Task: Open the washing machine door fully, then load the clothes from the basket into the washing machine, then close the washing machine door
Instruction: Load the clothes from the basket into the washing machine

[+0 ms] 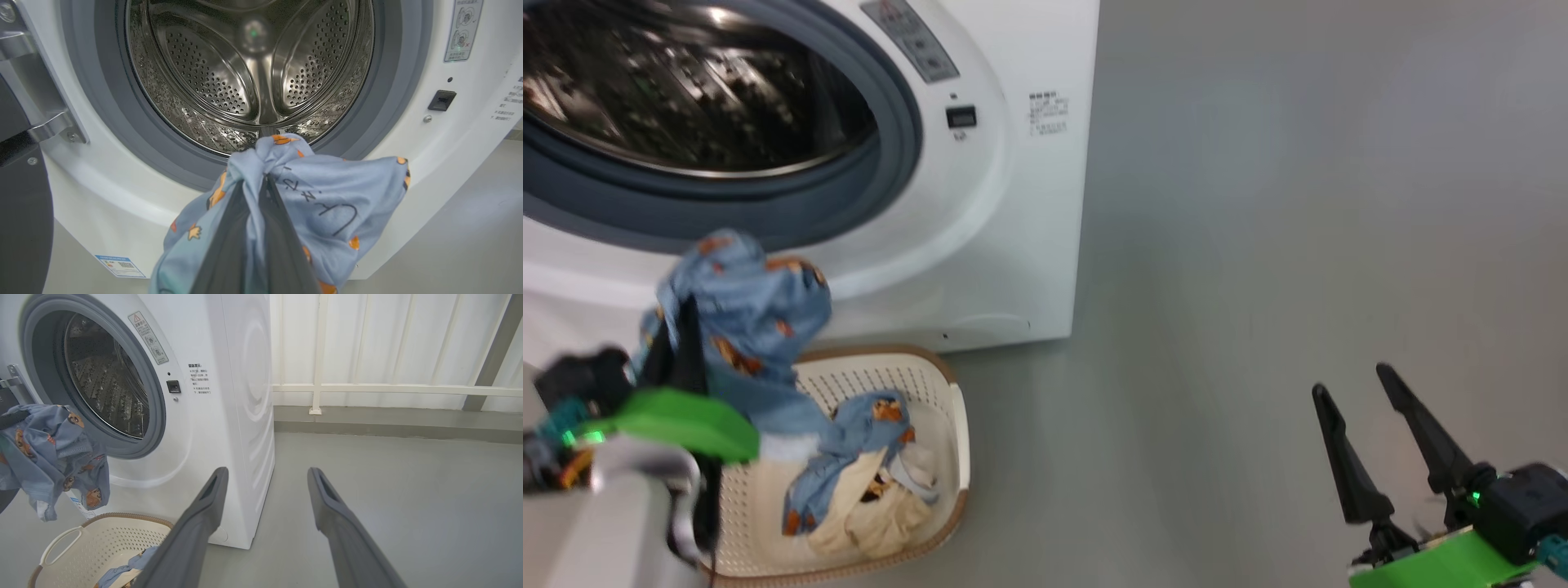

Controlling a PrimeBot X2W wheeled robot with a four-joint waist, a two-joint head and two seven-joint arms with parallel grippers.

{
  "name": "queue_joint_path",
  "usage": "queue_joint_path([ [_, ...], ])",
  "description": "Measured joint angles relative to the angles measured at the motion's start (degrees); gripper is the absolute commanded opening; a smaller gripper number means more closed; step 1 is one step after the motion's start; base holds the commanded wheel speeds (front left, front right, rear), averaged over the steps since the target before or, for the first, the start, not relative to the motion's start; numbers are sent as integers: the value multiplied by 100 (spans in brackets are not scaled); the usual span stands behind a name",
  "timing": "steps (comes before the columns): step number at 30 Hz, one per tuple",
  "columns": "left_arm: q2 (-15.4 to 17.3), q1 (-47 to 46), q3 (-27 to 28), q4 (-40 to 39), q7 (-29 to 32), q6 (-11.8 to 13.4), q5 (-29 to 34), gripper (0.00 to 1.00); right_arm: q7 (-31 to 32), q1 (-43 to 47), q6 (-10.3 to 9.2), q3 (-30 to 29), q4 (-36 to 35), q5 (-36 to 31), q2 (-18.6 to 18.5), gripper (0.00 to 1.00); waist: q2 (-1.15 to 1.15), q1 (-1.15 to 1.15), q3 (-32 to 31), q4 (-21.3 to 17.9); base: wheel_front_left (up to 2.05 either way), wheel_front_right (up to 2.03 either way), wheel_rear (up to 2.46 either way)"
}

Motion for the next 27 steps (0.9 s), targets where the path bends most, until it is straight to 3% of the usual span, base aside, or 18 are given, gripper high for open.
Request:
queue_joint_path([
  [6, 218, -1369, 62, 689, 477, -286, -102, 0, 0, -446, 0, 9, -82, 51, 10, 100, 0, 0, 623, -94, 0, 0, 0],
  [13, 591, -2827, 86, 1179, 1564, -512, -305, 0, 0, -945, 0, 101, -107, 100, 53, 100, 0, 1, 1377, -240, 0, 0, 0],
  [21, 1163, -4178, 167, 1336, 2586, -512, -345, 0, 0, -1457, 0, 163, -120, 154, 190, 100, 0, 0, 2245, -535, 0, 0, 0],
  [27, 1435, -4683, 189, 1346, 2877, -454, -328, 0, 0, -1727, 0, 232, -122, 269, 234, 100, 0, 0, 2671, -833, 0, 0, 0],
])
